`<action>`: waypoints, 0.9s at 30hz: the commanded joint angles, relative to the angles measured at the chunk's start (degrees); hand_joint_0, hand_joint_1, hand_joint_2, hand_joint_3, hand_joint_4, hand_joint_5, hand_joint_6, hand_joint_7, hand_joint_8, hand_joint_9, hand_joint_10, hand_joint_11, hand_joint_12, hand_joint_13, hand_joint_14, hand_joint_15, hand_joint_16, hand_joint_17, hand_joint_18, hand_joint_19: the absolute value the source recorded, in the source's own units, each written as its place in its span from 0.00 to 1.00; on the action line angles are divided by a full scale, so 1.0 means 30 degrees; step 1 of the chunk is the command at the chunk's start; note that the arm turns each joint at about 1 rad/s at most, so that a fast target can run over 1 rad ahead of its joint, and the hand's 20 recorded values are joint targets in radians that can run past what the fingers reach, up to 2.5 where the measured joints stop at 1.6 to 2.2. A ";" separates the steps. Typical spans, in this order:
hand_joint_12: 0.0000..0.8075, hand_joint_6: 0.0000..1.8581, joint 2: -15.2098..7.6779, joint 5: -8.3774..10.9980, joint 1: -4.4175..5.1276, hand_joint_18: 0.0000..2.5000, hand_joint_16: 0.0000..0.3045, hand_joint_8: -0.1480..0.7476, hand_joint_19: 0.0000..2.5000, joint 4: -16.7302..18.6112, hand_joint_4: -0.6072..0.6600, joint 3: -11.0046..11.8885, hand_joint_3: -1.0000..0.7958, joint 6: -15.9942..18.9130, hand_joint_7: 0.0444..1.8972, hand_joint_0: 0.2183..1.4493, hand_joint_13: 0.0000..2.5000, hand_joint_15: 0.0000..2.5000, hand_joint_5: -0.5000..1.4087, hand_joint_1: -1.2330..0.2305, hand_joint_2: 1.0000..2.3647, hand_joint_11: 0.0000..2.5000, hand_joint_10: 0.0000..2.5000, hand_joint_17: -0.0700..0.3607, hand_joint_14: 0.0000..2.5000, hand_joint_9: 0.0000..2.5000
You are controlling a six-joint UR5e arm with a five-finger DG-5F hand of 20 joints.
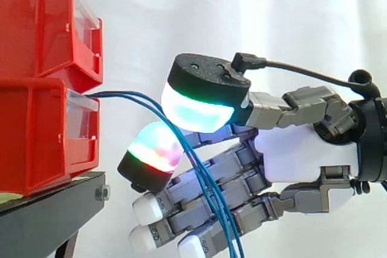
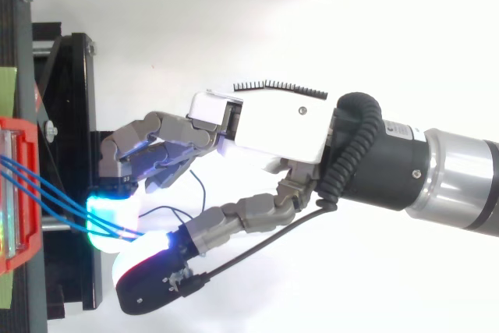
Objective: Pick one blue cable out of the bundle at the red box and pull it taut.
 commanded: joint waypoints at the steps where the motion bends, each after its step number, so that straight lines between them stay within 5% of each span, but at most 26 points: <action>1: 0.53 0.42 0.0000 0.0000 0.0003 0.30 0.19 0.58 0.15 -0.0001 0.59 0.0000 0.32 0.0000 0.56 0.30 0.24 0.08 0.18 0.33 0.00 0.25 0.01 0.46 0.00 0.30; 11: 0.53 0.45 0.0000 0.0000 0.0003 0.31 0.19 0.59 0.15 -0.0001 0.61 0.0029 0.43 0.0000 0.58 0.29 0.25 0.08 0.18 0.35 0.01 0.25 0.00 0.47 0.00 0.31; 14: 0.53 0.46 0.0000 0.0000 0.0003 0.32 0.19 0.59 0.14 -0.0001 0.57 0.0029 0.46 0.0000 0.59 0.33 0.25 0.08 0.17 0.28 0.02 0.26 0.01 0.46 0.00 0.31; 19: 0.52 0.48 0.0000 0.0029 0.0003 0.32 0.19 0.57 0.13 -0.0001 0.53 0.0117 0.45 0.0000 0.63 0.42 0.25 0.08 0.16 0.21 0.02 0.26 0.01 0.46 0.00 0.30; 27: 0.50 0.48 0.0000 0.0000 0.0003 0.29 0.18 0.53 0.13 -0.0206 0.50 0.0176 0.32 0.0029 0.59 0.50 0.24 0.08 0.15 0.22 0.00 0.26 0.01 0.45 0.00 0.29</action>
